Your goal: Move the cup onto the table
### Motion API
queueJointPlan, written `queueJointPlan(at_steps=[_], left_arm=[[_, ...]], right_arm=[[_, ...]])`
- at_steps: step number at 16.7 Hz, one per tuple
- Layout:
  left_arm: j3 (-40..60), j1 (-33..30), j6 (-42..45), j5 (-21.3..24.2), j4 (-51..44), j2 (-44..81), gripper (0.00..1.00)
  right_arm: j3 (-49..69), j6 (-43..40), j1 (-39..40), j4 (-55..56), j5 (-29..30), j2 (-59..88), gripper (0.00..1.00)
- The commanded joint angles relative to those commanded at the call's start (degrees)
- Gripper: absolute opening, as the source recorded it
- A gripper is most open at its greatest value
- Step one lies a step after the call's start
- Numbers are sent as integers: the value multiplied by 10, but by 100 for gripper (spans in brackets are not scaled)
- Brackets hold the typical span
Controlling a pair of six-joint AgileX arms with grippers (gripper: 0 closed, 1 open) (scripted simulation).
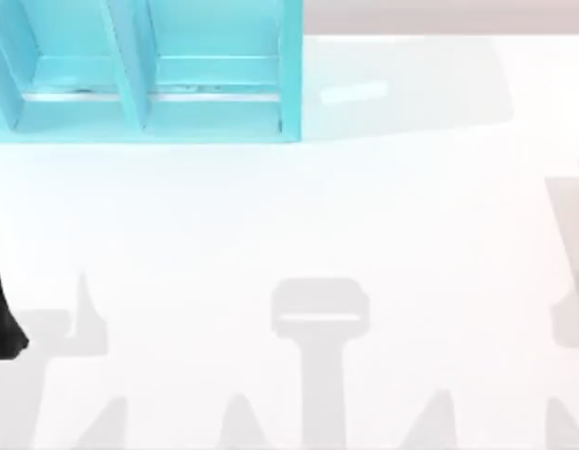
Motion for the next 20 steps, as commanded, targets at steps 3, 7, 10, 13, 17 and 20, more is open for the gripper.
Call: queueJointPlan(at_steps=[3, 7, 10, 13, 17, 20], left_arm=[[0, 0, 0, 0, 0, 0, 100], [0, 0, 0, 0, 0, 0, 100], [0, 0, 0, 0, 0, 0, 100], [0, 0, 0, 0, 0, 0, 100], [0, 0, 0, 0, 0, 0, 100], [0, 0, 0, 0, 0, 0, 100]], right_arm=[[116, -44, -45, -101, 0, 137, 100], [296, -108, -110, -254, 0, 360, 100], [433, -153, -156, -367, -1, 531, 100], [558, -196, -200, -472, -1, 685, 100], [684, -243, -248, -583, 0, 831, 100], [733, -263, -269, -627, -1, 883, 100]])
